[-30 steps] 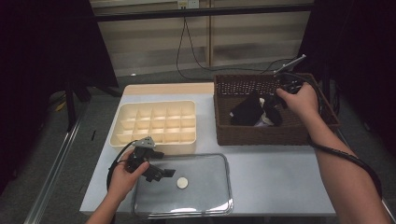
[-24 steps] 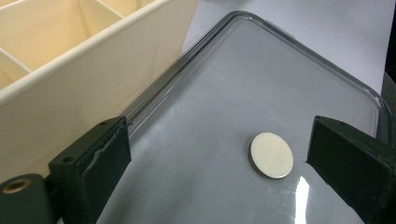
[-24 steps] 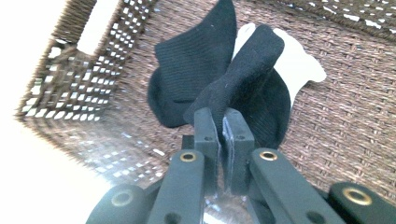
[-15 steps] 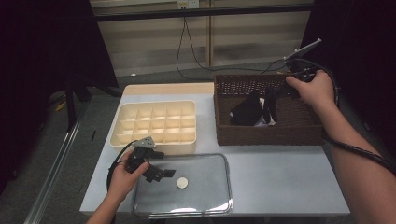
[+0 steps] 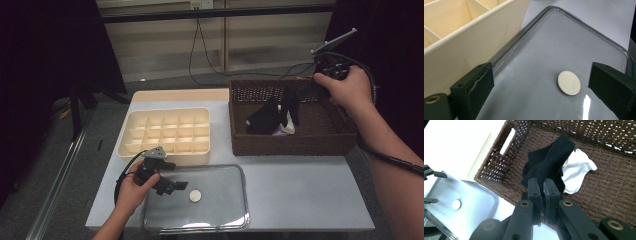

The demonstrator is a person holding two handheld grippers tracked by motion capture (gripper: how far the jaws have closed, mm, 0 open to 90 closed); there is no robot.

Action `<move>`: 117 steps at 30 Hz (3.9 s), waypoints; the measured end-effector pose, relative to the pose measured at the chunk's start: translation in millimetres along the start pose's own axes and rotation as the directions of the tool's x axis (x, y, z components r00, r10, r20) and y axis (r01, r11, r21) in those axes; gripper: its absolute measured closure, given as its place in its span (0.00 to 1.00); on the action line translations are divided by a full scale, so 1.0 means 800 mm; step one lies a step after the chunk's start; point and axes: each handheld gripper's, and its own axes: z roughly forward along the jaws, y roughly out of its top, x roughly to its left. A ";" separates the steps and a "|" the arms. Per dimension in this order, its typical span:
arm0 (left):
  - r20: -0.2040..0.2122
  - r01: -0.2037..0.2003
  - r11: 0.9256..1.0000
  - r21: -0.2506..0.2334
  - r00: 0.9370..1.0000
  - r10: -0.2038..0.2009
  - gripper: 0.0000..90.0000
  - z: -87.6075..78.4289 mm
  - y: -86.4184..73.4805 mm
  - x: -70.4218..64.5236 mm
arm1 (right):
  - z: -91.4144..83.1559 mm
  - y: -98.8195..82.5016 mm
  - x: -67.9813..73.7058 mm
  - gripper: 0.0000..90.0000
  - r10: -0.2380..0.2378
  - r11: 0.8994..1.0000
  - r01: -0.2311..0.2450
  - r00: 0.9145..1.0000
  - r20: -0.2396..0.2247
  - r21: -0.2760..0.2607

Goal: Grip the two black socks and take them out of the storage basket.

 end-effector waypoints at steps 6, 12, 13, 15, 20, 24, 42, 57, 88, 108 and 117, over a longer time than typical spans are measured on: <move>-0.006 -0.011 1.000 0.009 1.000 0.011 0.07 0.000 0.001 -0.001 | -0.012 -0.004 0.007 0.95 -0.014 1.000 0.014 1.000 -0.004 0.001; 0.002 -0.011 1.000 0.005 1.000 0.011 0.07 0.001 0.001 -0.002 | -0.025 -0.006 0.015 0.95 -0.029 1.000 0.029 1.000 -0.008 -0.007; -0.003 -0.012 1.000 0.007 1.000 0.012 0.07 0.001 0.001 -0.002 | -0.026 -0.007 0.018 0.95 -0.033 0.999 0.033 0.999 -0.007 -0.007; -0.002 -0.013 1.000 0.005 1.000 0.013 0.07 0.001 0.001 -0.003 | -0.029 -0.008 0.022 0.95 -0.035 0.999 0.035 0.999 -0.016 -0.005; 0.007 -0.014 1.000 0.005 1.000 0.014 0.07 0.001 0.001 -0.003 | -0.031 -0.013 0.030 0.95 -0.064 0.998 0.064 0.998 -0.026 -0.003; 0.004 -0.012 1.000 0.004 1.000 0.012 0.07 0.002 0.002 -0.003 | -0.033 -0.019 0.038 0.95 -0.080 0.997 0.079 0.996 -0.040 -0.003; 0.013 -0.014 1.000 0.010 1.000 0.014 0.07 0.006 0.003 -0.006 | -0.049 -0.038 0.066 0.94 -0.138 0.990 0.137 0.987 -0.087 -0.014; 0.006 -0.016 1.000 0.022 1.000 0.016 0.07 0.011 0.003 -0.008 | -0.027 -0.056 0.080 0.61 -0.146 0.989 0.147 0.977 -0.156 -0.003; 0.009 -0.009 1.000 0.014 1.000 0.008 0.07 0.009 0.002 -0.002 | 0.109 -0.014 0.016 0.19 -0.112 0.993 0.112 0.994 -0.004 0.039; 0.011 -0.005 1.000 0.017 1.000 0.004 0.07 0.007 -0.002 0.001 | 0.170 -0.009 -0.018 0.22 -0.109 0.994 0.108 0.994 0.016 0.033; -0.001 -0.005 1.000 0.017 1.000 0.005 0.07 0.004 -0.003 0.001 | 0.185 -0.001 -0.034 0.36 -0.088 0.996 0.087 0.995 0.040 0.027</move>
